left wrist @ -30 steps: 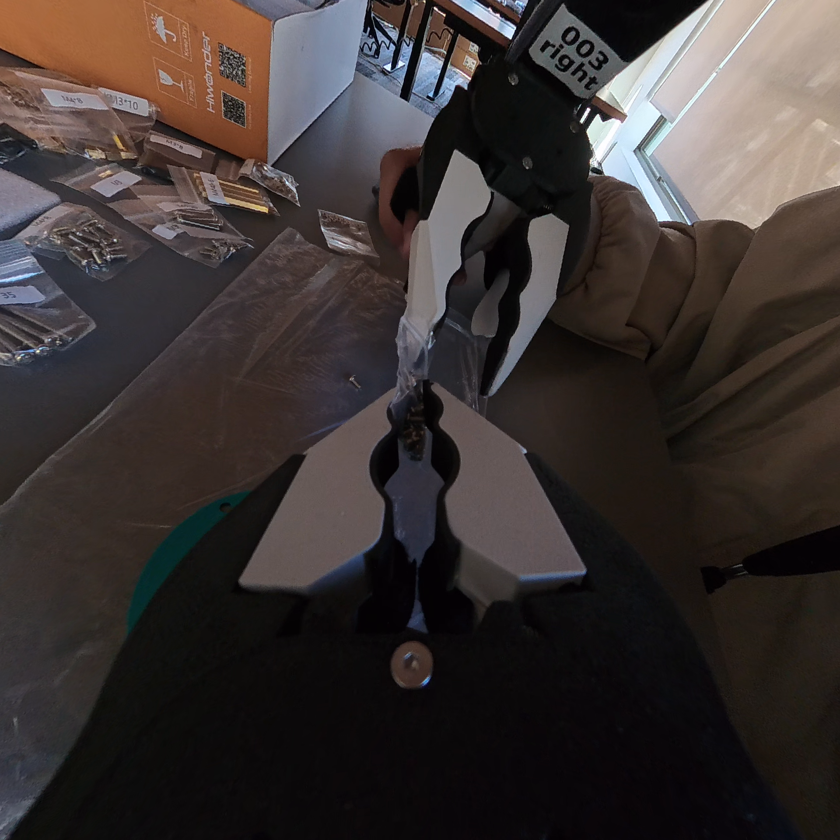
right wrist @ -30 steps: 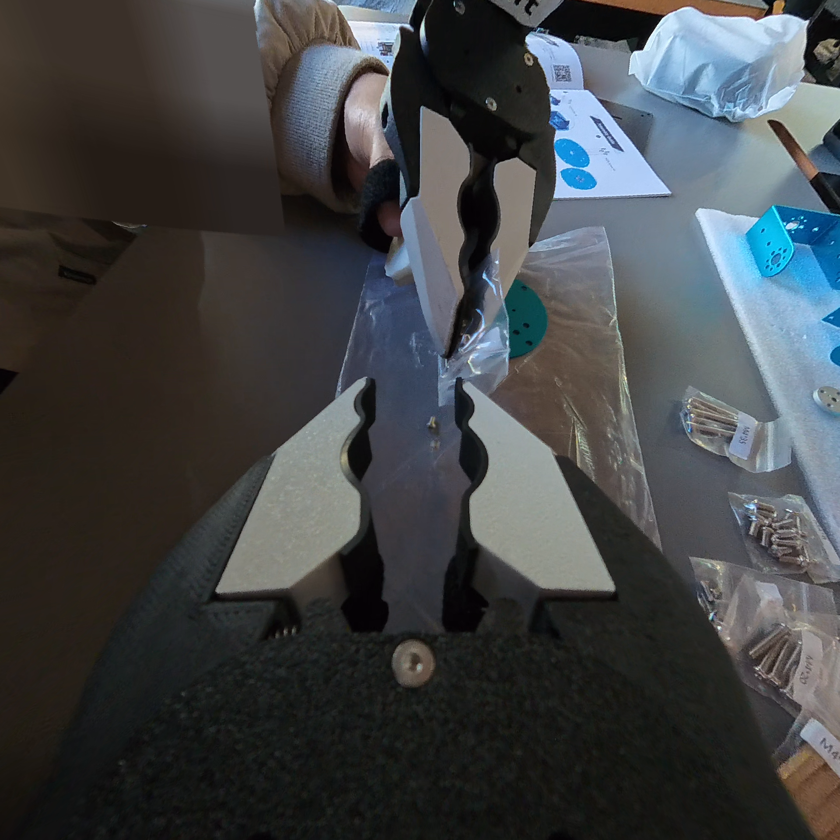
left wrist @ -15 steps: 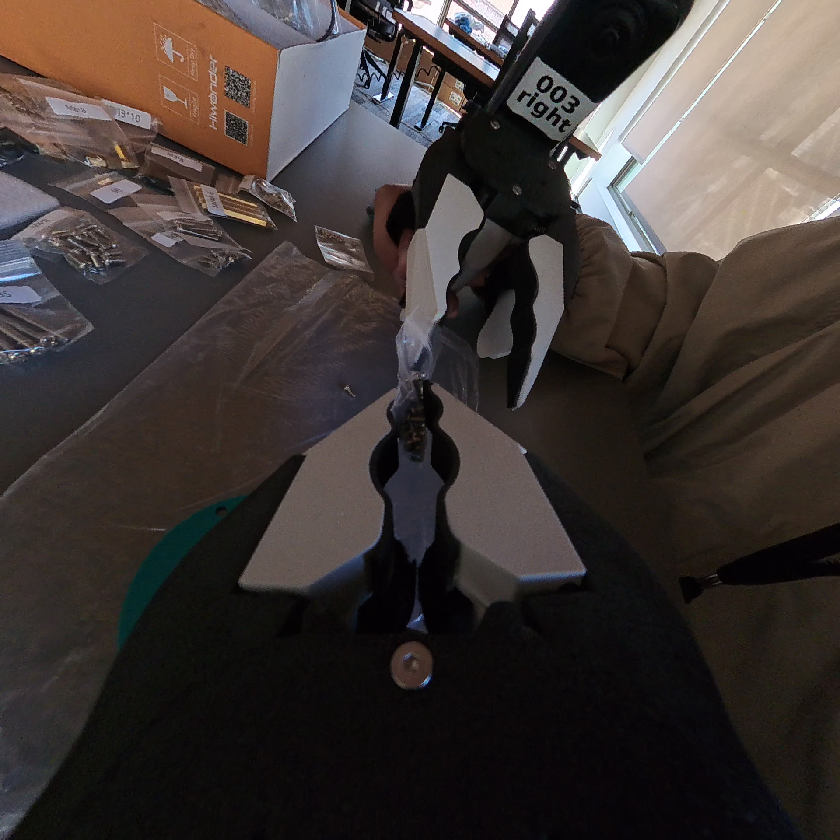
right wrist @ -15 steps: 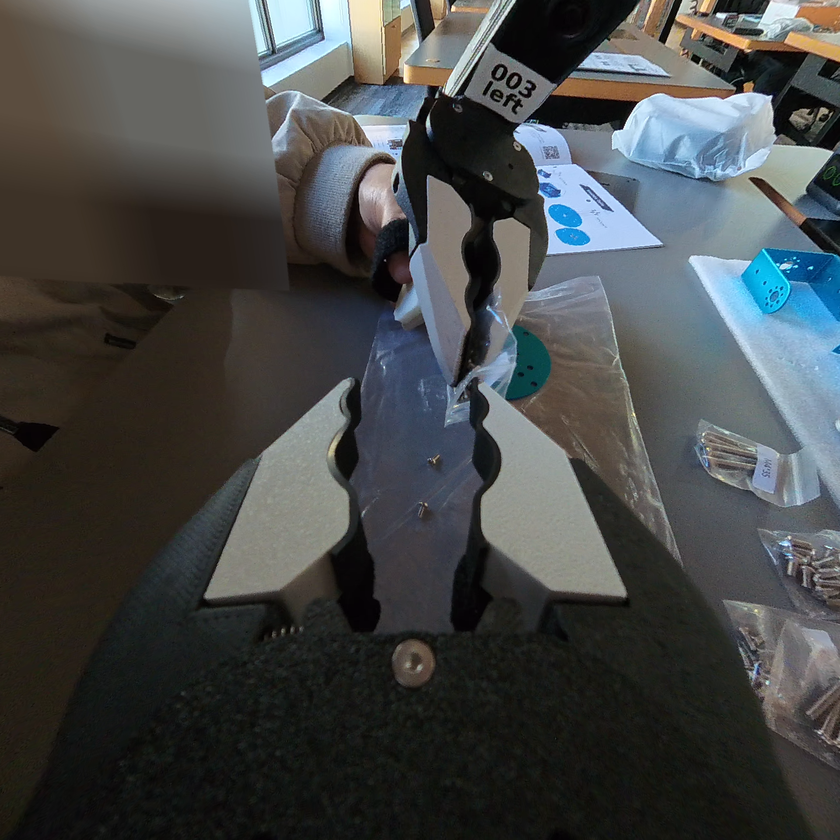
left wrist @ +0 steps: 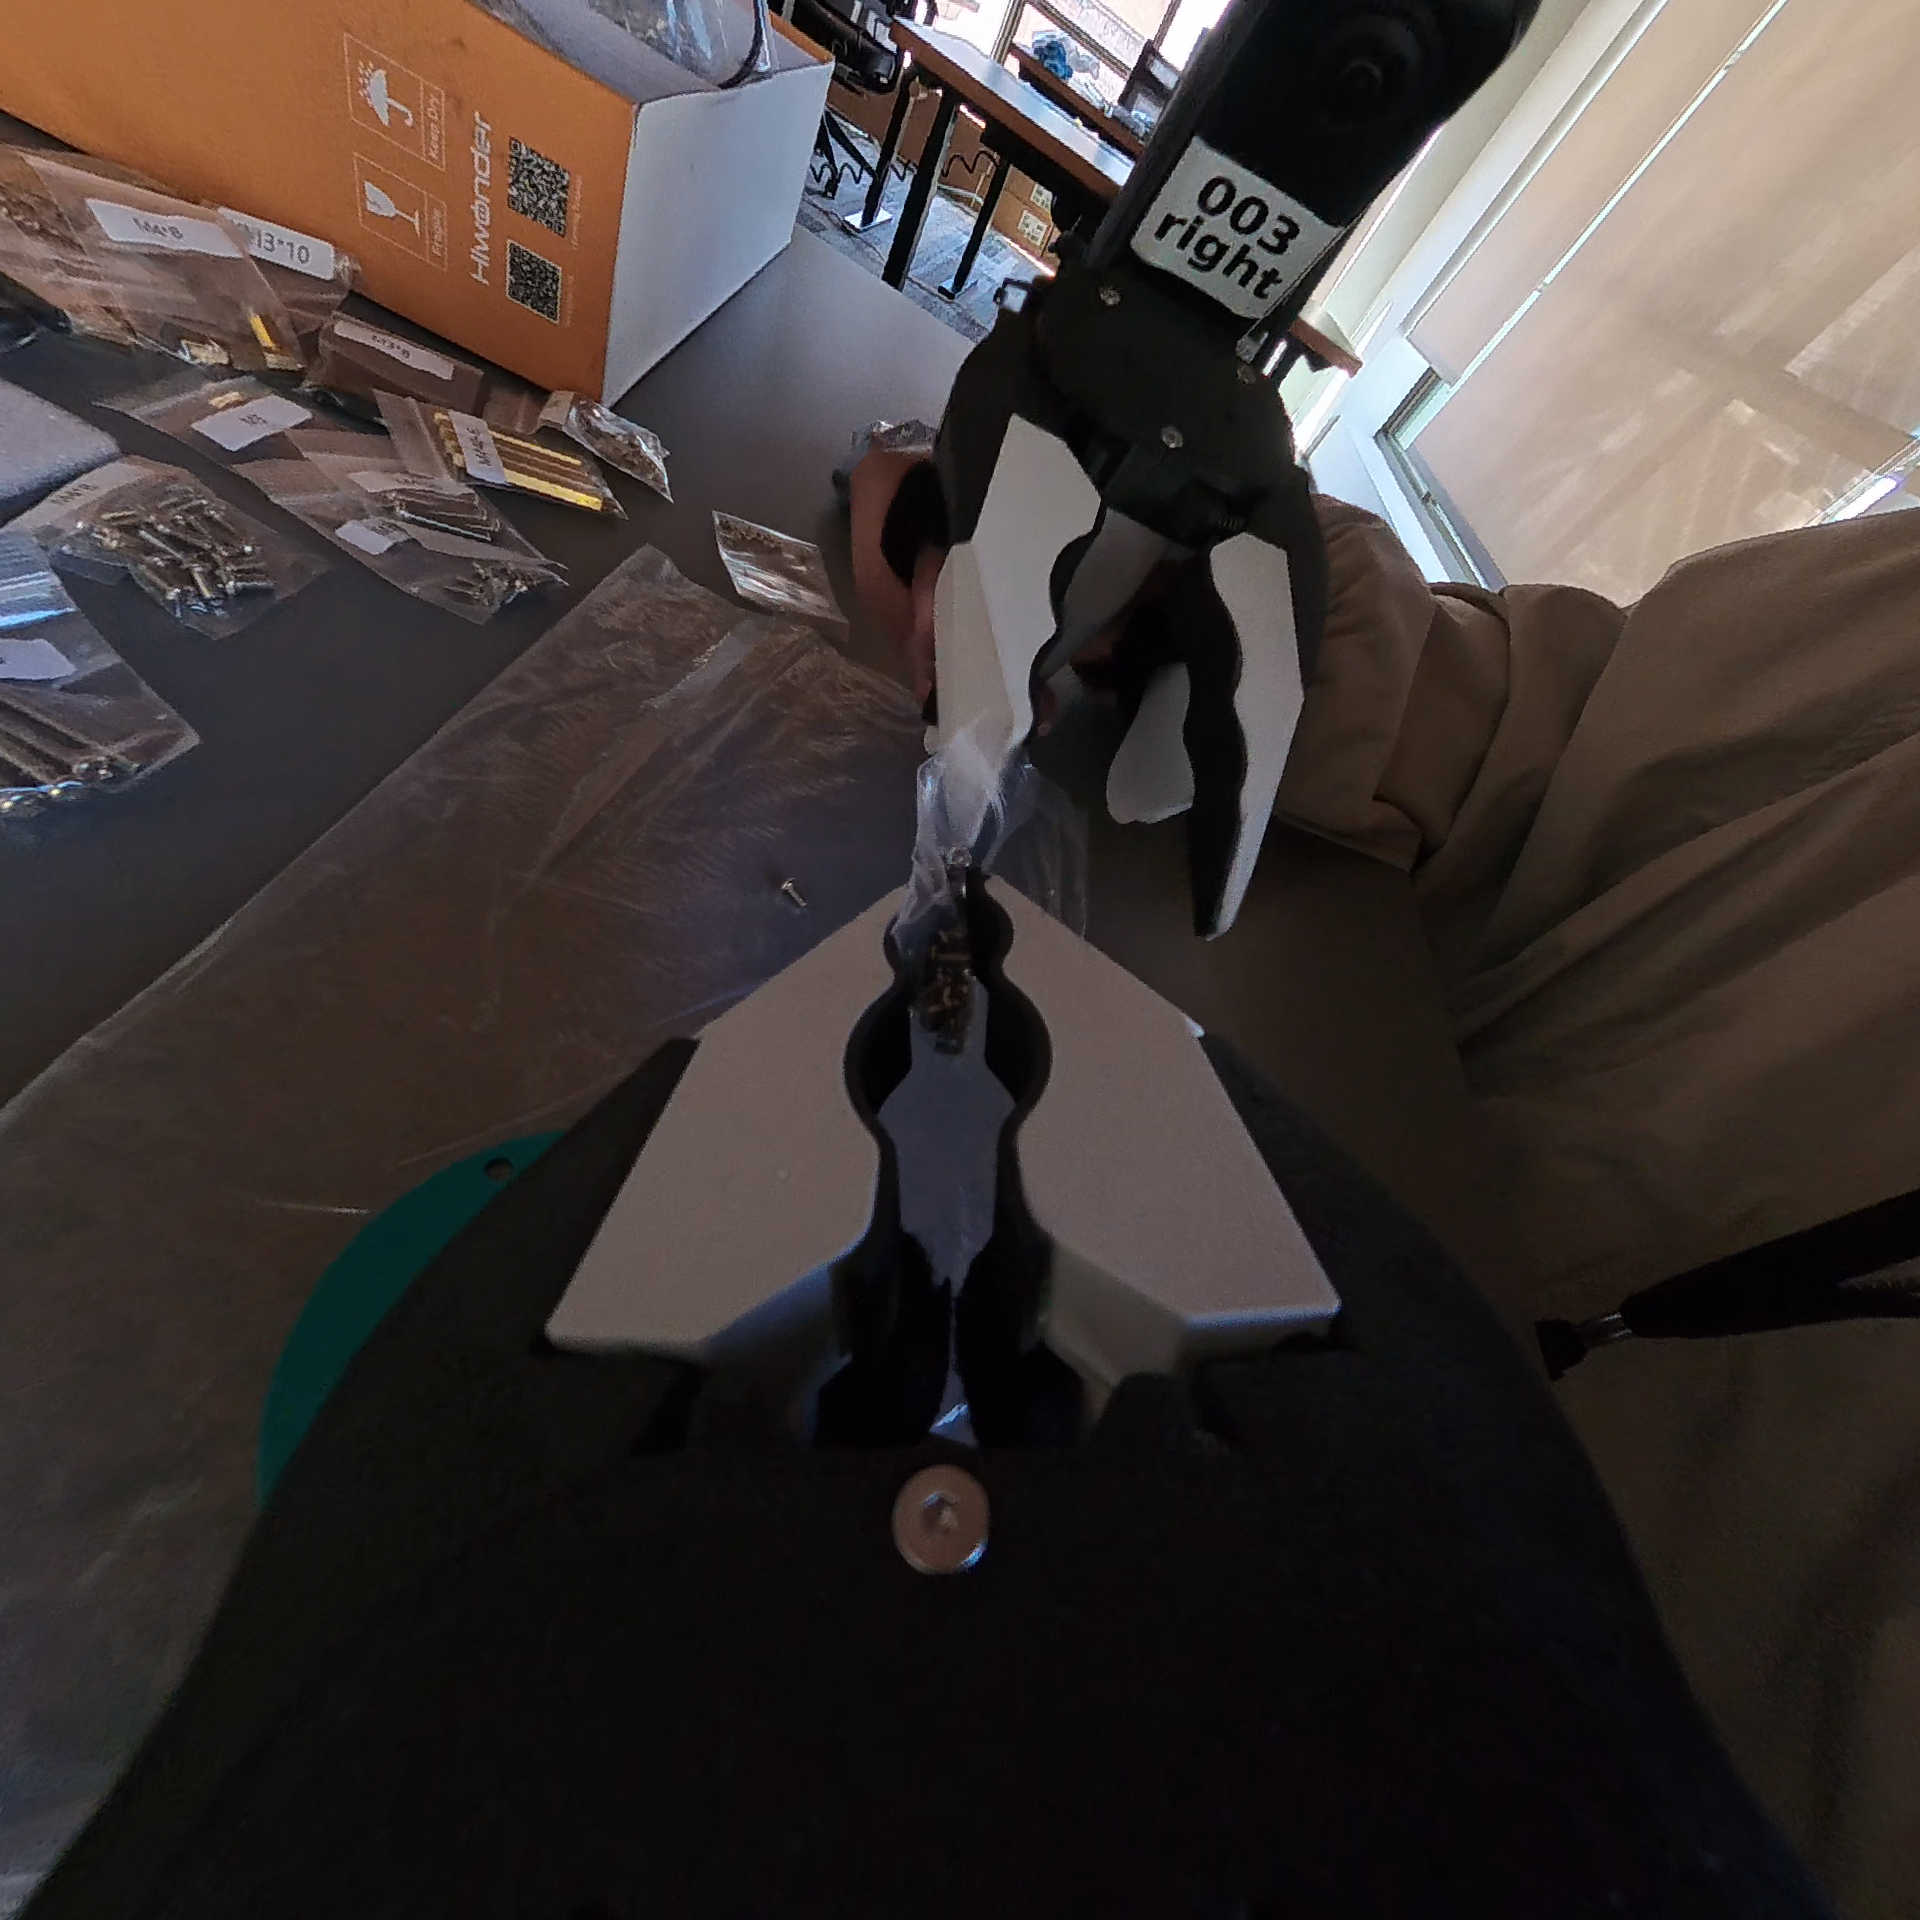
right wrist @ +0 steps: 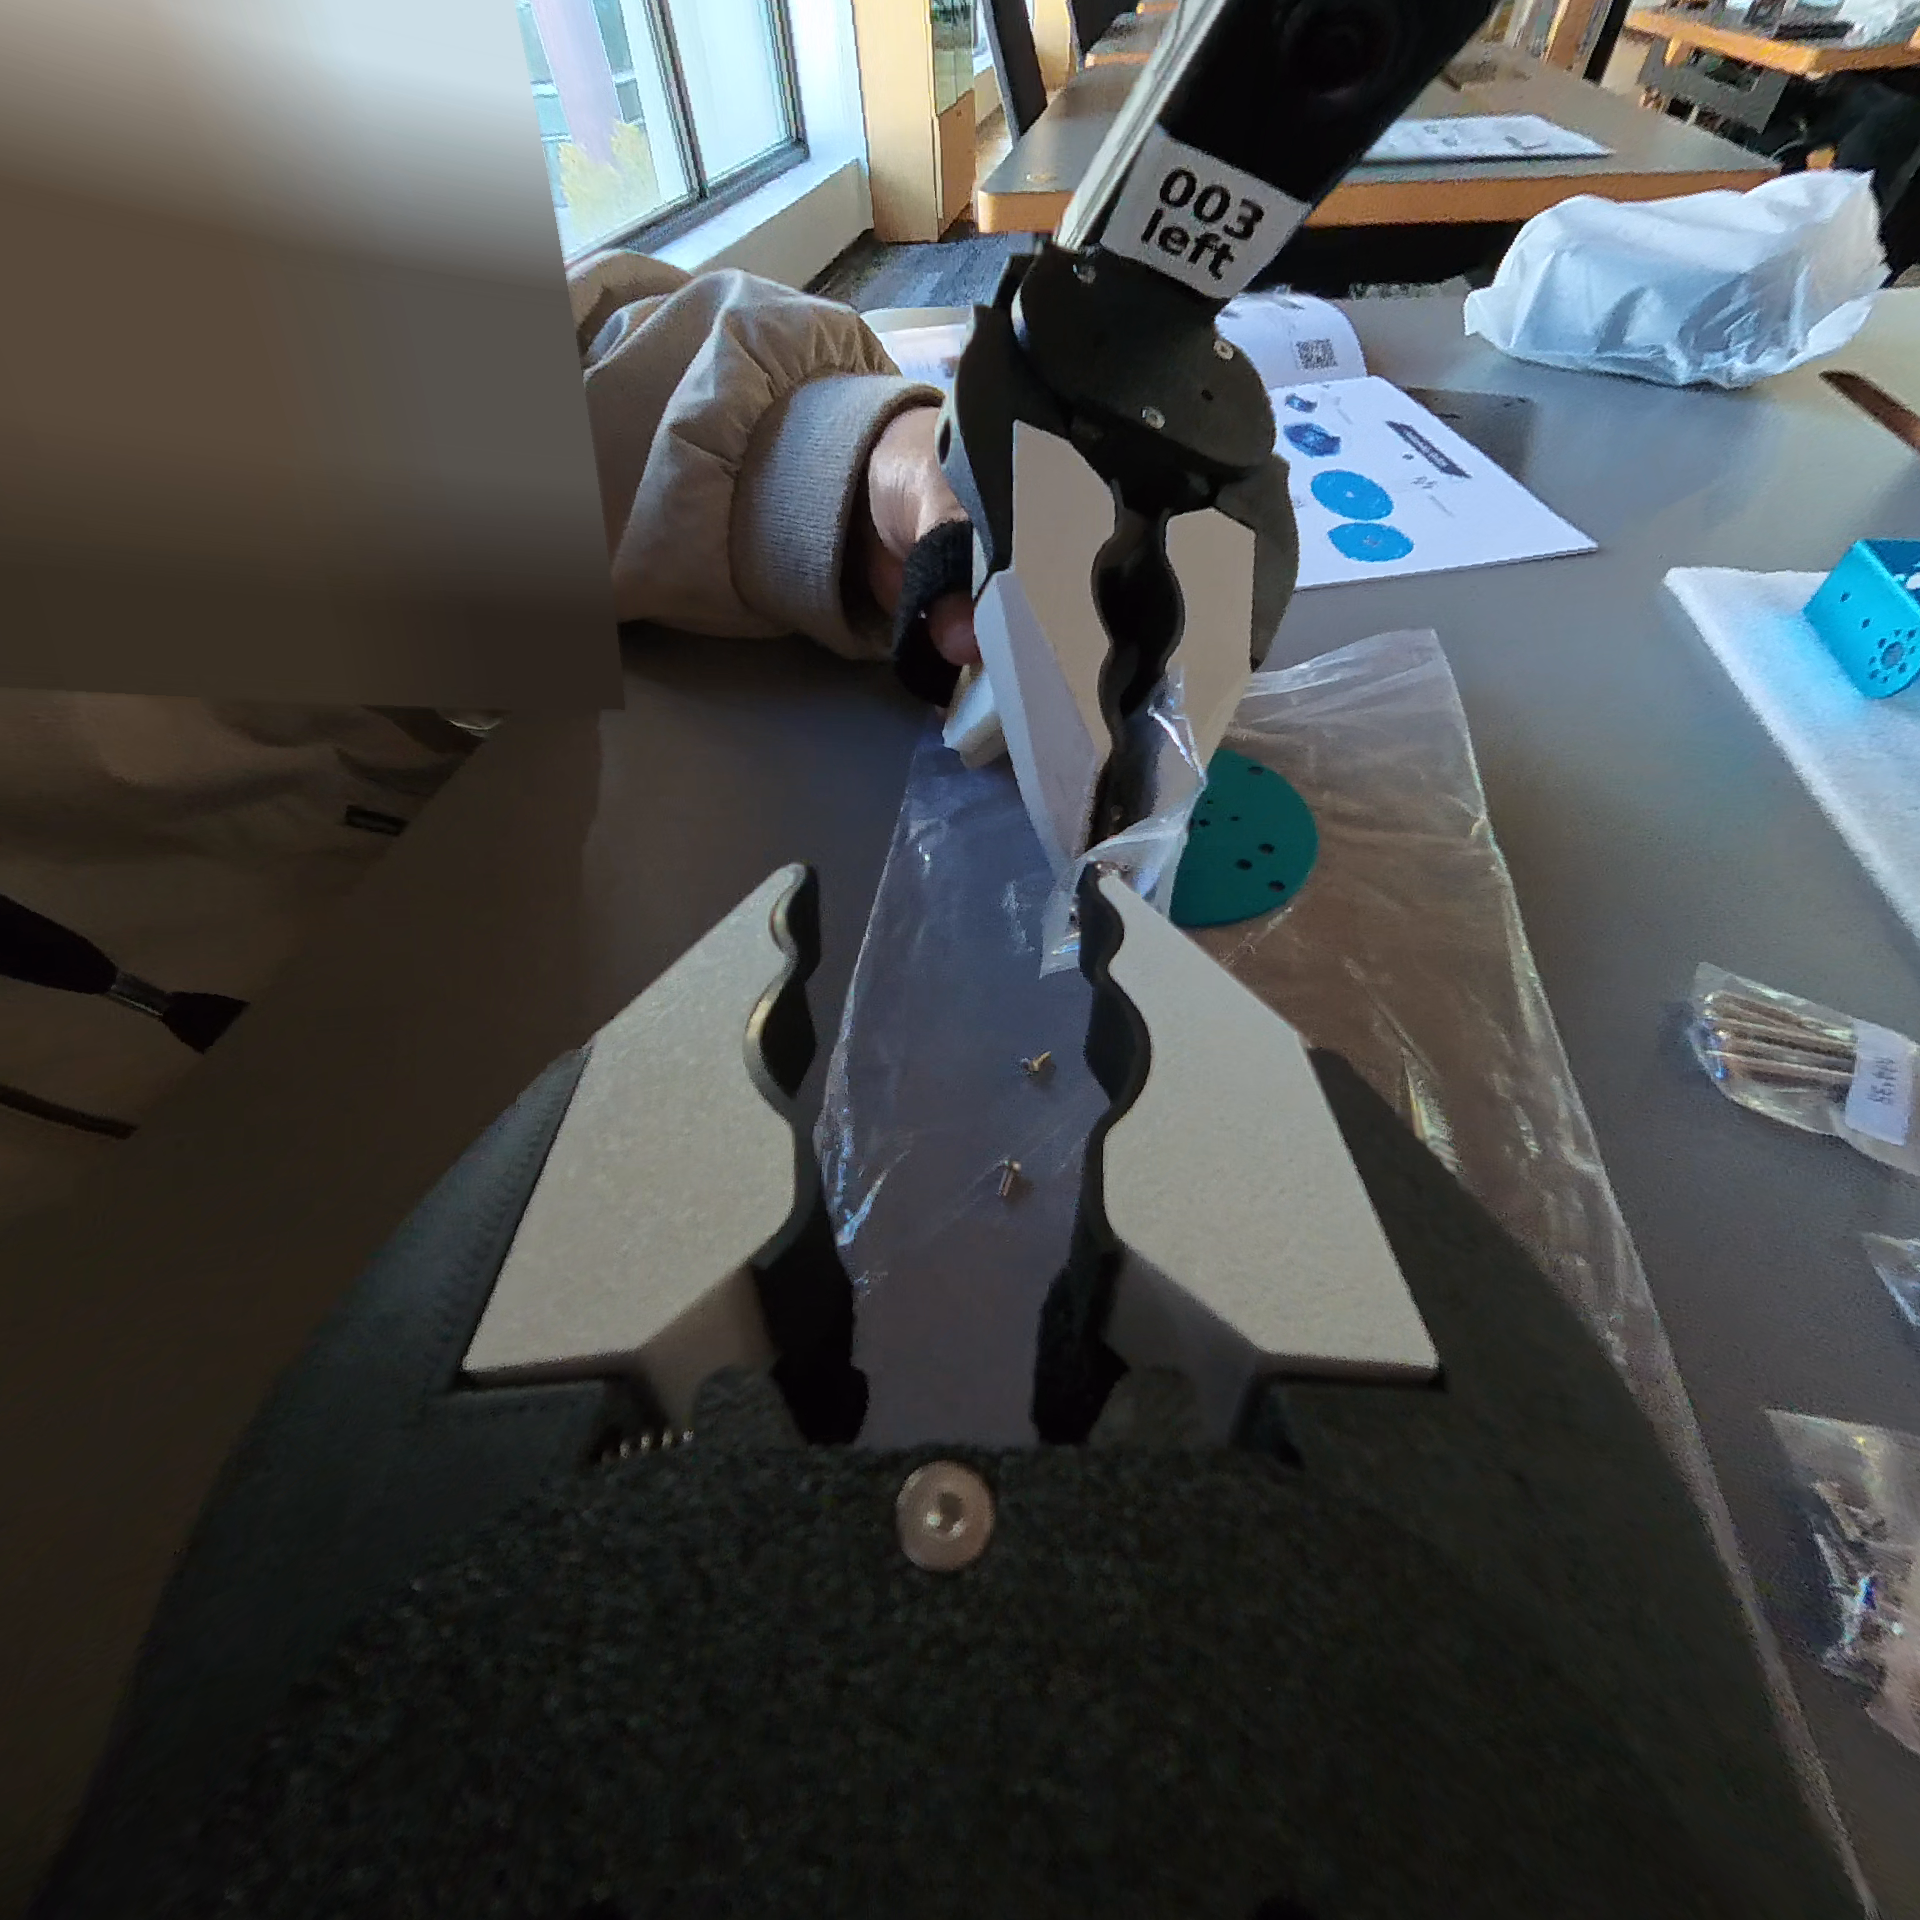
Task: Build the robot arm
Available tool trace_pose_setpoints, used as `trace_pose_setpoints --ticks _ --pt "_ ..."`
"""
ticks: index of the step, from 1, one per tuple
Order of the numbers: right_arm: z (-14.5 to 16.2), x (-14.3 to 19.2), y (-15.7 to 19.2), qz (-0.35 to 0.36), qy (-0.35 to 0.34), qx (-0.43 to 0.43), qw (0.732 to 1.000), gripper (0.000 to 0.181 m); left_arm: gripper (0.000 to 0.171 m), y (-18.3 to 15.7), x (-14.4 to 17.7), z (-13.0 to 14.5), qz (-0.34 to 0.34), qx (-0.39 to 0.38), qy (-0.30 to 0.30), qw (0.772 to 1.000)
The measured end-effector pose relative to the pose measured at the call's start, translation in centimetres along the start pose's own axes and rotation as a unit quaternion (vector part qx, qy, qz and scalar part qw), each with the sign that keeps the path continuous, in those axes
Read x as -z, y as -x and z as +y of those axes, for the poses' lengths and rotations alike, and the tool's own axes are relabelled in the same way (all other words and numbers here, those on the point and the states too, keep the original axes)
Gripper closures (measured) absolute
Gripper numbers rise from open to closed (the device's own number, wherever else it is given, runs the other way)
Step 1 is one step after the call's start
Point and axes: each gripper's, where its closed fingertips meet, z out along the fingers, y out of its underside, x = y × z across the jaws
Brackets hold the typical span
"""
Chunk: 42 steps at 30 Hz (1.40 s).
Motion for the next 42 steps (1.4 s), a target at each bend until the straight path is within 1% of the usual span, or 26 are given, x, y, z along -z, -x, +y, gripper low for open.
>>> trace_pose_setpoints --ticks 7,11,17,22,26,30,34,37,39,42 --pt "0.5 0.6 -0.7 0.024 0.028 0.015 0.999 0.139 0.165 0.0 0.0 0.0 0.0 -0.001 -0.002 1.0" --pt "-0.1 1.1 -1.2 0.041 0.019 0.02 0.999 0.135 0.165 -0.1 0.0 0.0 0.0 -0.002 -0.001 1.0" --pt "0.8 0.3 -1.0 0.032 0.035 0.003 0.999 0.128 0.165 -0.1 0.0 0.0 -0.001 -0.004 0.0 1.0" --pt "0.2 0.4 -0.4 0.005 0.018 -0.019 1.0 0.135 0.165 -0.1 0.0 0.0 -0.002 -0.005 -0.001 1.0" --pt "0.4 0.4 -0.5 0.009 0.021 -0.015 1.0 0.136 0.165 -0.1 0.0 0.0 -0.003 -0.004 -0.001 1.0" --pt "0.9 0.2 -0.7 0.023 0.037 -0.001 0.999 0.131 0.165 0.0 0.0 0.0 -0.004 -0.004 0.001 1.0" --pt "0.3 0.2 -0.3 0.003 0.016 -0.028 0.999 0.13 0.165 0.0 0.1 -0.1 -0.004 -0.003 -0.001 1.0" --pt "-0.1 0.6 -0.1 -0.015 0.001 -0.046 0.999 0.135 0.165 0.0 0.0 -0.1 -0.005 -0.004 -0.001 1.0" --pt "-0.5 0.8 -0.3 -0.013 -0.011 -0.05 0.999 0.133 0.165 0.0 0.1 -0.1 -0.004 -0.003 -0.004 1.0" --pt "-0.2 0.7 -0.7 0.006 0.001 -0.036 0.999 0.129 0.165 0.0 0.1 -0.1 -0.005 -0.004 -0.002 1.0"
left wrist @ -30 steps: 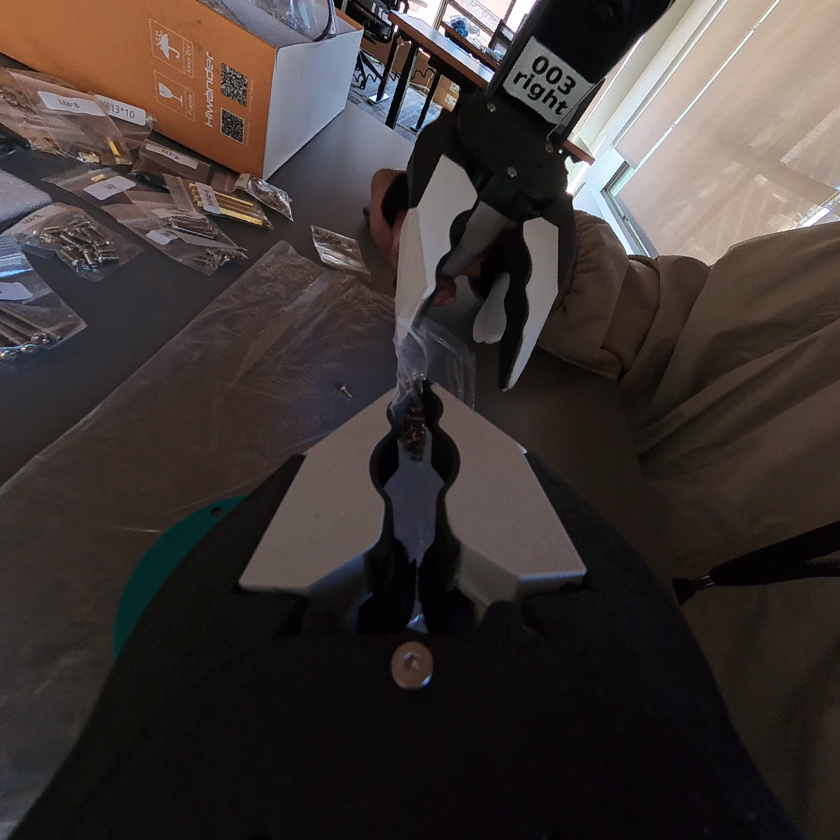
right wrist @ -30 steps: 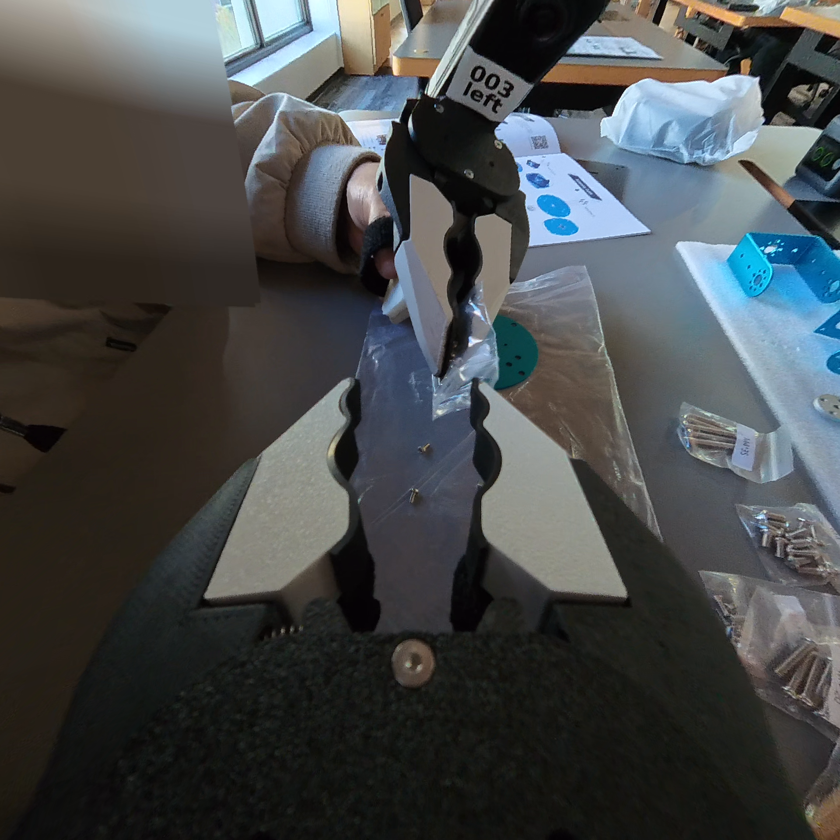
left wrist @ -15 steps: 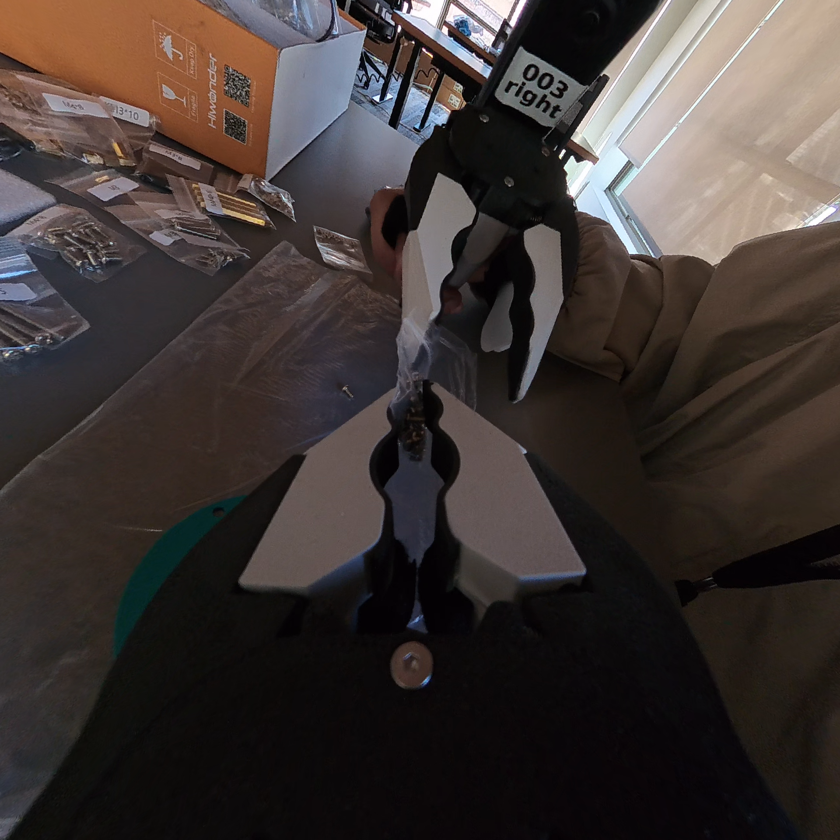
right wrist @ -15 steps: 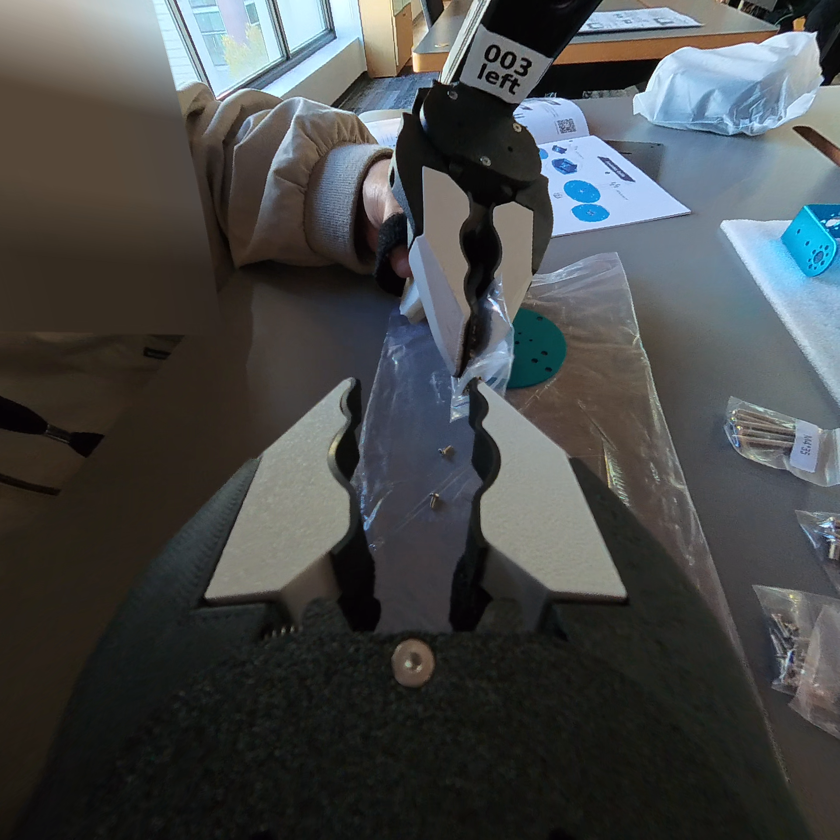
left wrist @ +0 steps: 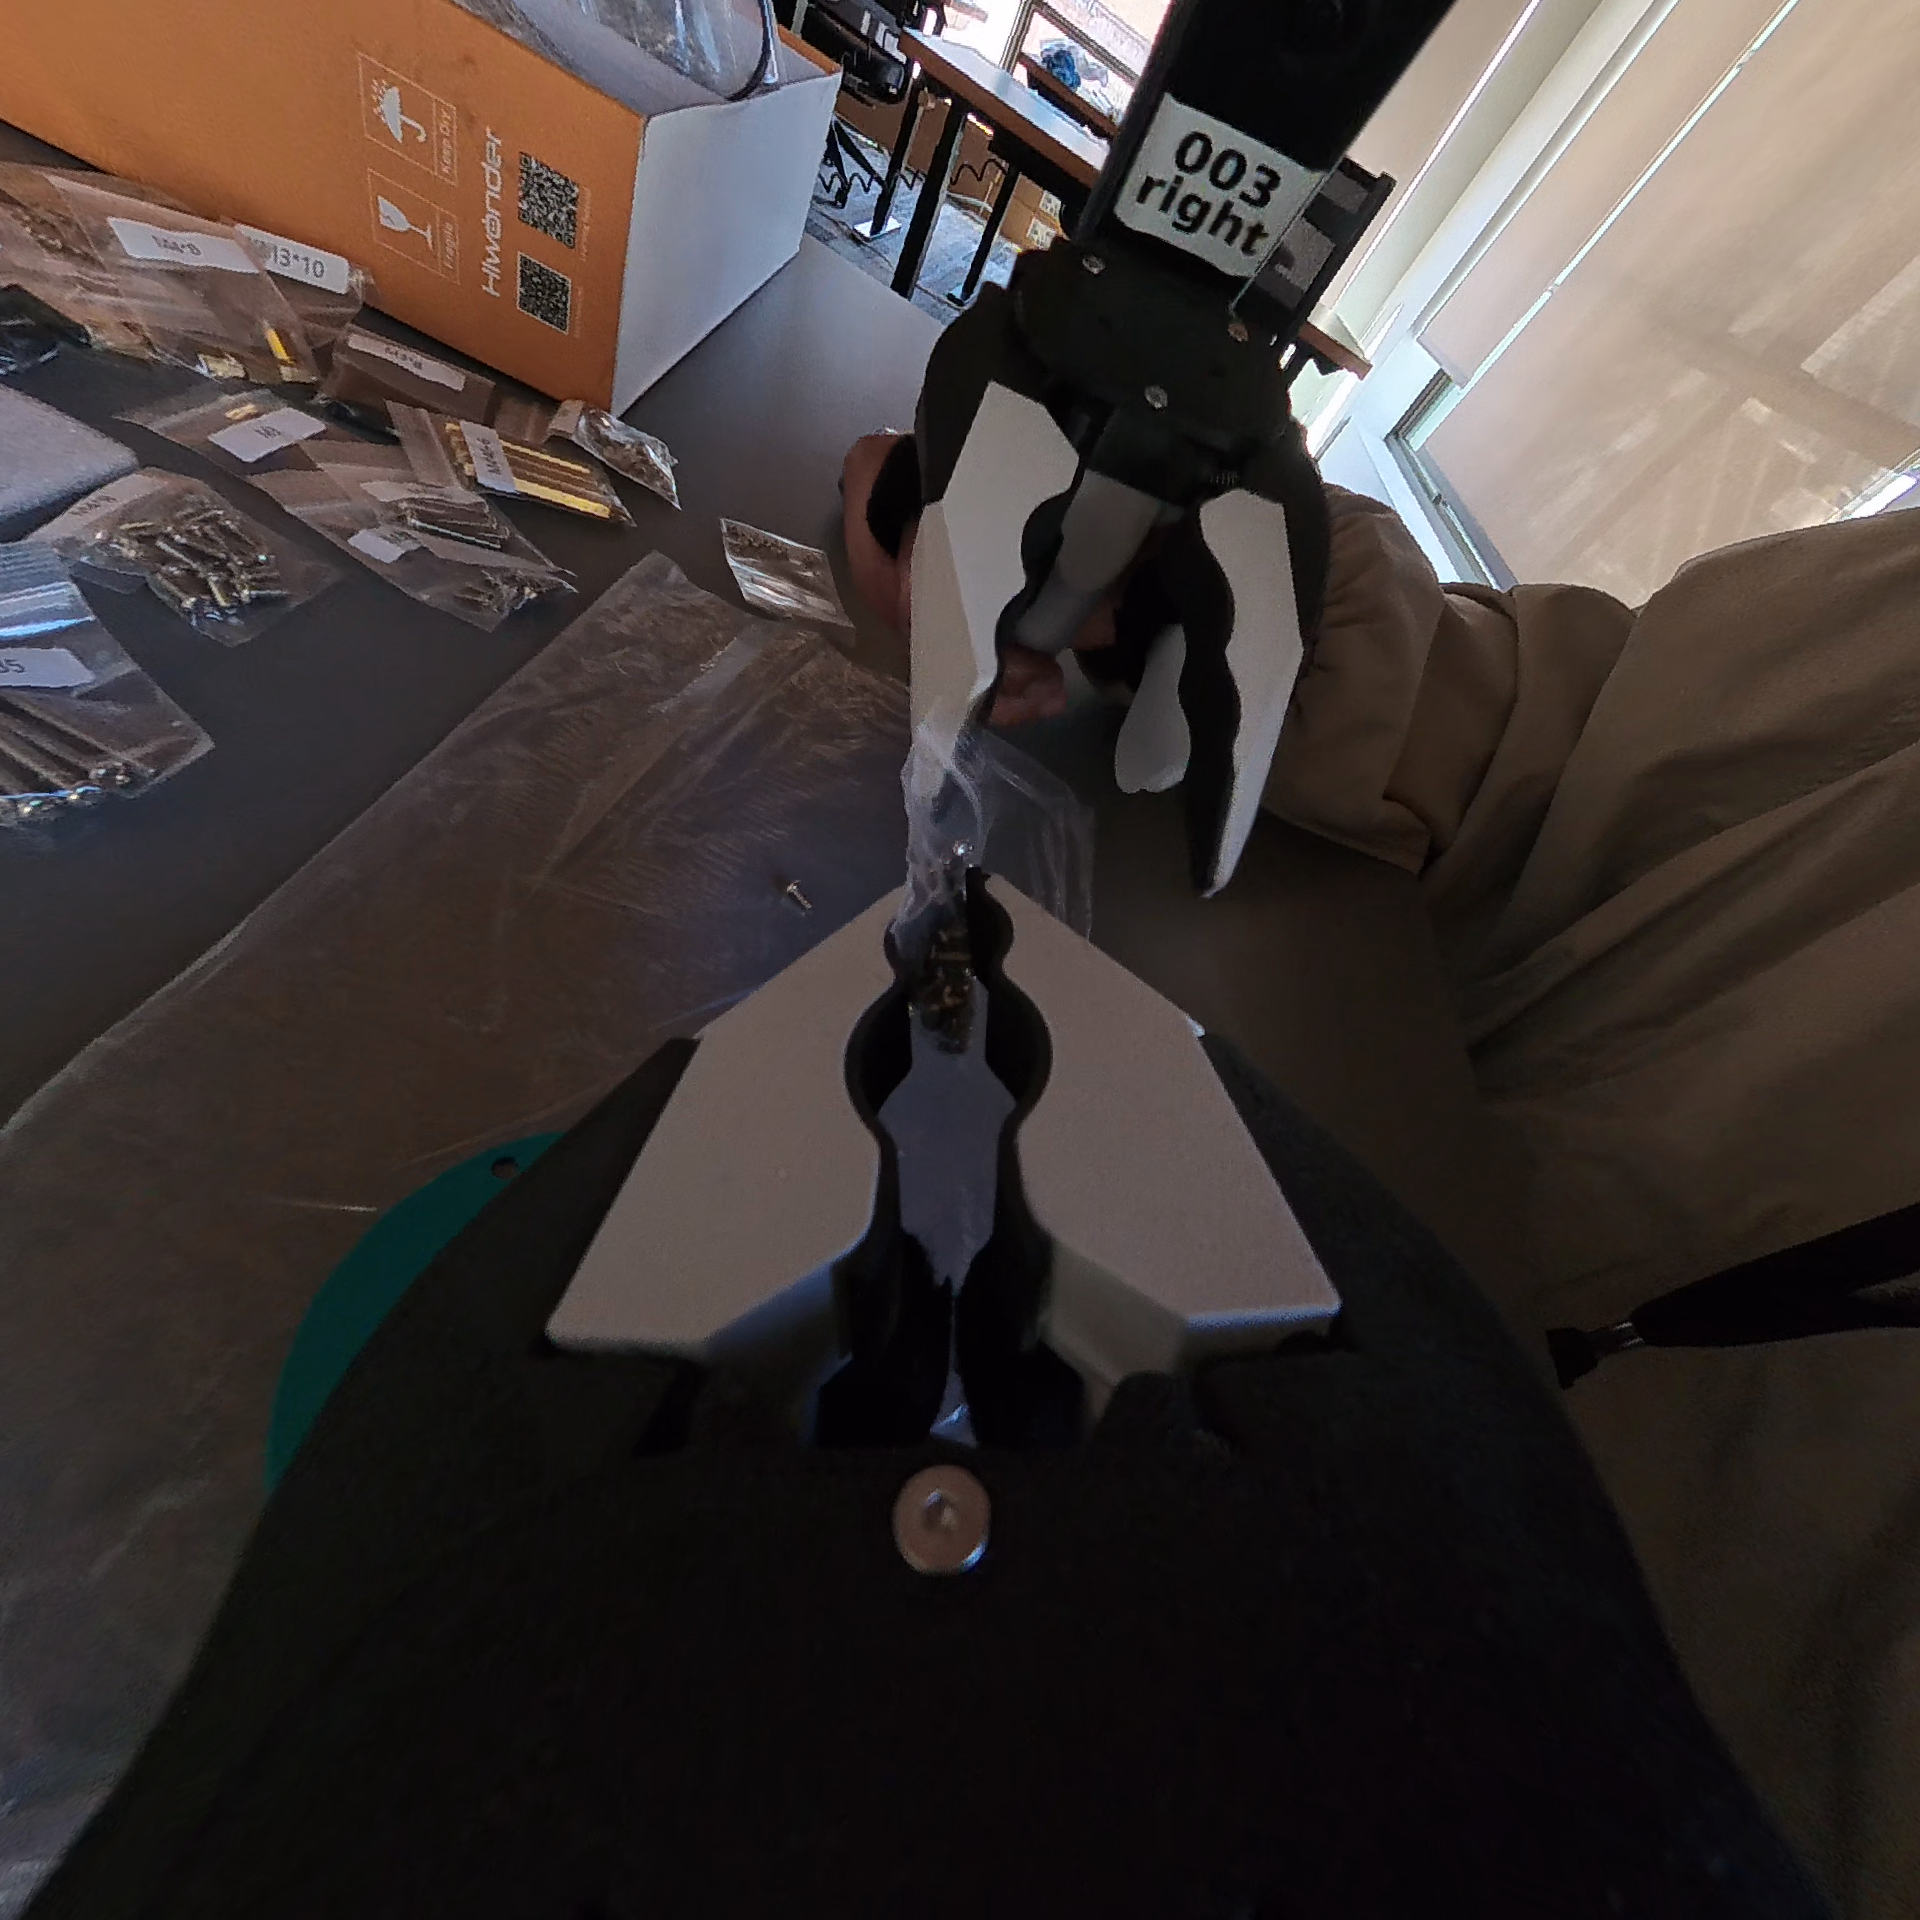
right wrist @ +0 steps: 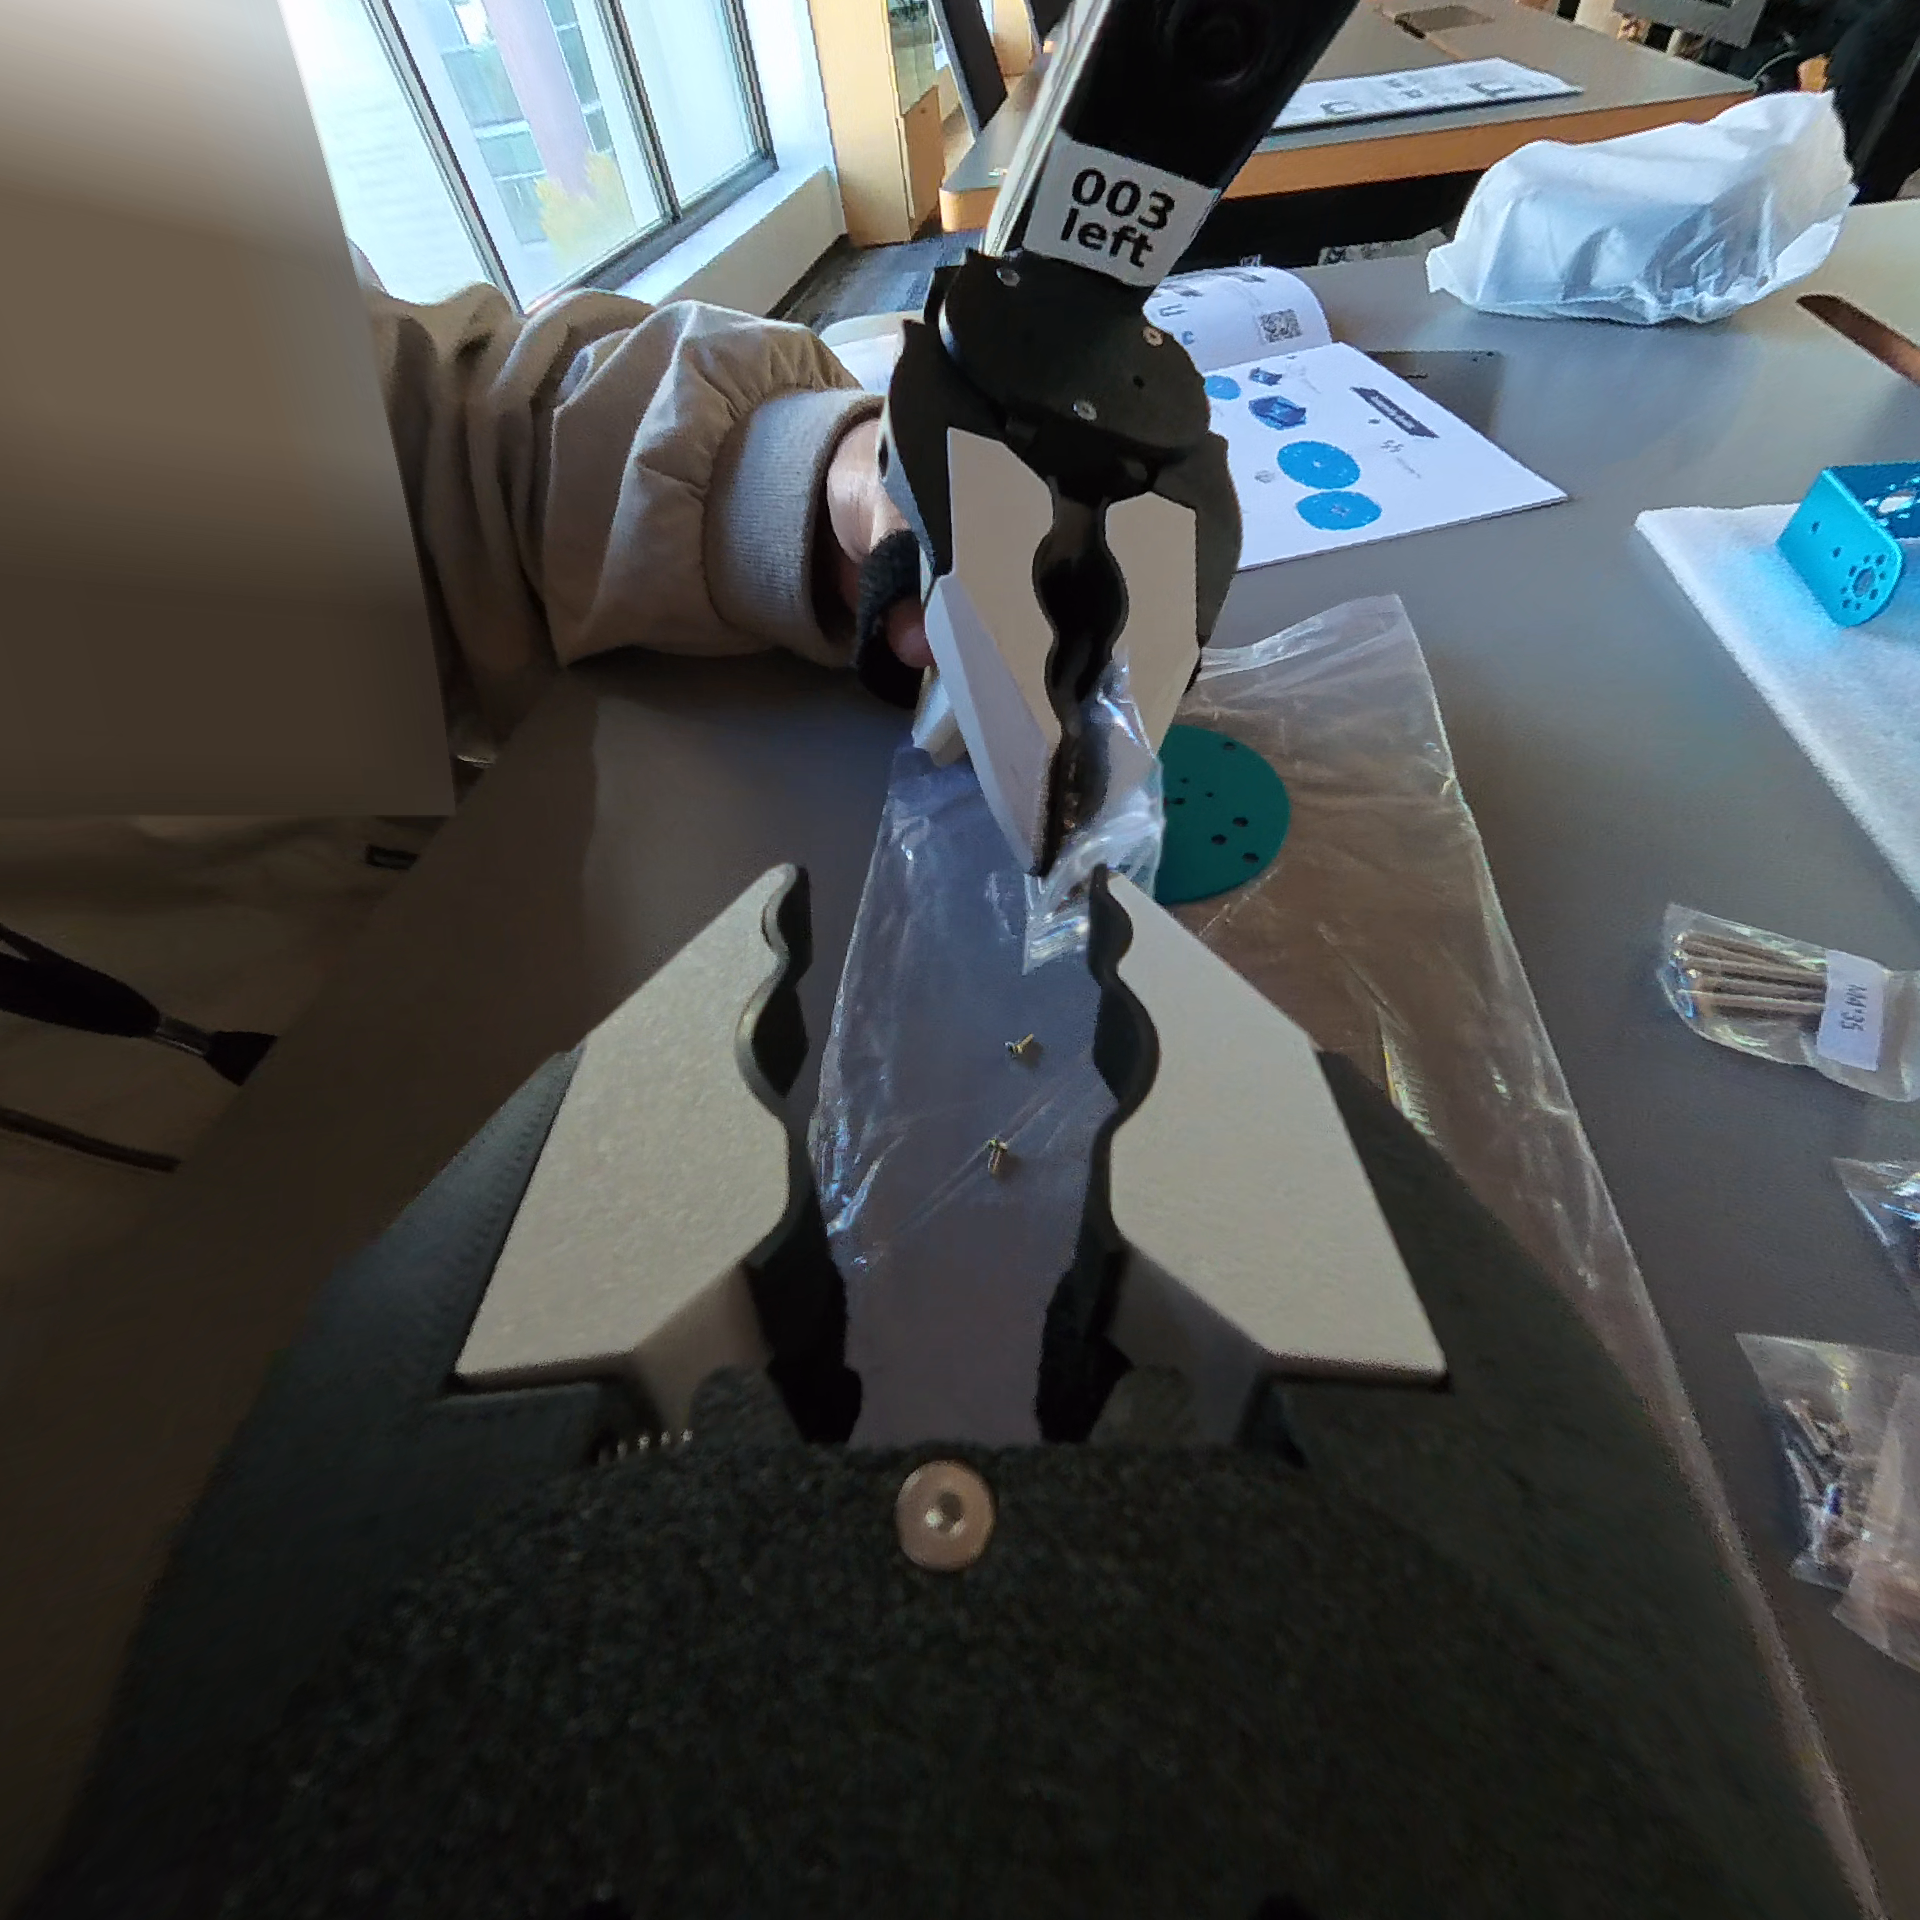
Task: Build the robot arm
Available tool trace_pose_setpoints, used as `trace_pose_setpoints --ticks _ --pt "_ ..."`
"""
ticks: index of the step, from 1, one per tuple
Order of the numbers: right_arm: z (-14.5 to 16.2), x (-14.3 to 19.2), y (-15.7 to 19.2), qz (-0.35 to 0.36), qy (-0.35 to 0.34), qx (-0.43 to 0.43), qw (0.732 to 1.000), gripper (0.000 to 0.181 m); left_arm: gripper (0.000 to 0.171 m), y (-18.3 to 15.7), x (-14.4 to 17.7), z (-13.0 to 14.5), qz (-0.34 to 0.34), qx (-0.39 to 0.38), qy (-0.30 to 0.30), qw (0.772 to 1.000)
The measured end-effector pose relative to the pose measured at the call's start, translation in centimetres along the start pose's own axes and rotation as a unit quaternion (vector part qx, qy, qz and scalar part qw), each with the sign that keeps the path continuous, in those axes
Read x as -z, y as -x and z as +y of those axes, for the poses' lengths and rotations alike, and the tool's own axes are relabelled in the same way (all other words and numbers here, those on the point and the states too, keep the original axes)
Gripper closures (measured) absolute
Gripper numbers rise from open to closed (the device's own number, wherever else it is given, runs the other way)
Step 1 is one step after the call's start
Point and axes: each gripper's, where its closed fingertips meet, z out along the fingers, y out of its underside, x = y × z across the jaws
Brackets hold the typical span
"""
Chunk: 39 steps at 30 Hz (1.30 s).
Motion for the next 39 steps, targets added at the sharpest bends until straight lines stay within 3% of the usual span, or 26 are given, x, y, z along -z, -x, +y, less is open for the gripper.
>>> trace_pose_setpoints --ticks 21,33,39 --pt "-0.1 -0.2 0.4 -0.011 -0.007 0.002 1.0 0.128 0.165 -0.1 -0.1 0.0 0.001 -0.001 0.001 1.0" --pt "0.1 0.4 0.2 0.001 0.015 0.02 1.0 0.131 0.165 0.0 -0.1 0.1 0.001 -0.002 0.001 1.0" --pt "1.2 -0.2 0.4 0.019 0.061 0.063 0.996 0.136 0.166 0.0 -0.1 0.1 0.002 0.0 0.002 1.0"
